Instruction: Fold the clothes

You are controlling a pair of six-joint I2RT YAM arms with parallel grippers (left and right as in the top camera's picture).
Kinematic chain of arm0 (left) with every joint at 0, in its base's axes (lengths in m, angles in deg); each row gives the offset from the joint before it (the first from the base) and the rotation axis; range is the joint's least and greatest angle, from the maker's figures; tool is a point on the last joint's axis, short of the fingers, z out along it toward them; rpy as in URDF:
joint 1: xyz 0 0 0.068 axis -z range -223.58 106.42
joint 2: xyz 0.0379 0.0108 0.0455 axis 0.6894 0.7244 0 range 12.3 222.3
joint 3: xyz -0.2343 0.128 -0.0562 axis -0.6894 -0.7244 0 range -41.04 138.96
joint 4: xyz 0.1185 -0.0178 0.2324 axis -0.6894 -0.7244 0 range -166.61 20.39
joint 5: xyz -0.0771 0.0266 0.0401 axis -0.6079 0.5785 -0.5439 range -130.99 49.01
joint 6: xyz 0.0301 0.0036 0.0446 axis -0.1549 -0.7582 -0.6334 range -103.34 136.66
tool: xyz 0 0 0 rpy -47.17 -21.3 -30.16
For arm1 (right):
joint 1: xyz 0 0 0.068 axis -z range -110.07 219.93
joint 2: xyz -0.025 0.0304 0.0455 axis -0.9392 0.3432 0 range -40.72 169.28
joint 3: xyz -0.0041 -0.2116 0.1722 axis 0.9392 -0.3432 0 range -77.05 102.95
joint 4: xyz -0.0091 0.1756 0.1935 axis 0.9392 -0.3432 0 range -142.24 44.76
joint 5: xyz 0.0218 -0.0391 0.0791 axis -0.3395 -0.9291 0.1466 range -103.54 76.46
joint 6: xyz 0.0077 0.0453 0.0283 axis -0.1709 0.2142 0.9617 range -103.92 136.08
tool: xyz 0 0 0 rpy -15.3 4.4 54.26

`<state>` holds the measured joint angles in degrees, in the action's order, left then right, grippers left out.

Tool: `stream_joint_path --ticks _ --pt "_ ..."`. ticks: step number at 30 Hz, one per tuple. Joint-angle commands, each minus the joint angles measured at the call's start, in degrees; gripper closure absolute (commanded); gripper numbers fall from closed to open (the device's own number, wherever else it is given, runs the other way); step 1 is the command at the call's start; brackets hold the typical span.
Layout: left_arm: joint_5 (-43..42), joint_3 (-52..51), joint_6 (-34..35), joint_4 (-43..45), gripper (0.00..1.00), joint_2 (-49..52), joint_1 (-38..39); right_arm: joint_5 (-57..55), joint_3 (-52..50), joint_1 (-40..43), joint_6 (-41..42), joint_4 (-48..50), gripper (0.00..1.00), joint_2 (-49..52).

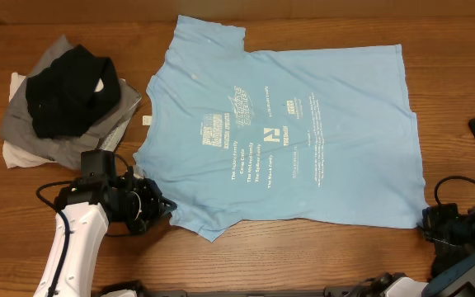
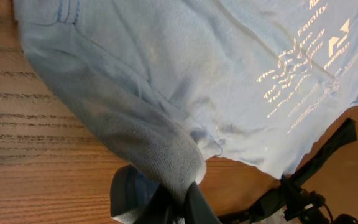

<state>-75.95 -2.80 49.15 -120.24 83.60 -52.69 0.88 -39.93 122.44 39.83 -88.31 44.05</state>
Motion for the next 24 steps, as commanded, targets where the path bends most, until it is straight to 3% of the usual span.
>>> stream_joint_path --ticks 1,7,11,17,18,19,20,22,24 --pt "-0.52 1.14 -3.50 -0.13 0.95 -0.20 0.13 0.04 -0.50 0.07 -1.53 -2.45 0.96 1.90" --pt "-0.37 3.98 -5.01 -1.68 0.96 -0.24 0.13 5.40 5.75 0.07 -4.28 -10.75 0.96 -0.42" --pt "3.45 9.44 -7.39 -8.13 0.96 -0.24 0.11 5.42 11.87 0.07 -5.11 -16.92 0.96 -4.24" --pt "8.44 16.74 -9.90 -14.03 0.94 -0.24 0.13 5.70 15.06 -0.70 -5.05 -18.69 0.96 -7.04" --pt "8.44 16.87 -9.88 -14.03 0.94 -0.24 0.13 4.66 14.56 -0.83 -4.61 -18.14 0.94 -6.88" --pt "8.44 16.83 -9.86 -14.05 0.94 -0.24 0.13 3.50 13.90 -0.81 -3.61 -17.68 0.82 -6.58" --pt "8.46 16.76 -9.88 -14.03 0.94 -0.17 0.13 2.69 13.16 -0.81 -2.60 -16.94 0.77 -6.19" --pt "8.61 16.70 -10.29 -14.05 0.94 -0.17 0.13 3.06 11.50 -0.81 -2.47 -14.75 0.96 -5.16" --pt "8.61 16.68 -10.56 -14.12 0.94 -0.17 0.13 4.37 10.80 -0.81 -2.58 -13.40 0.96 -4.31"
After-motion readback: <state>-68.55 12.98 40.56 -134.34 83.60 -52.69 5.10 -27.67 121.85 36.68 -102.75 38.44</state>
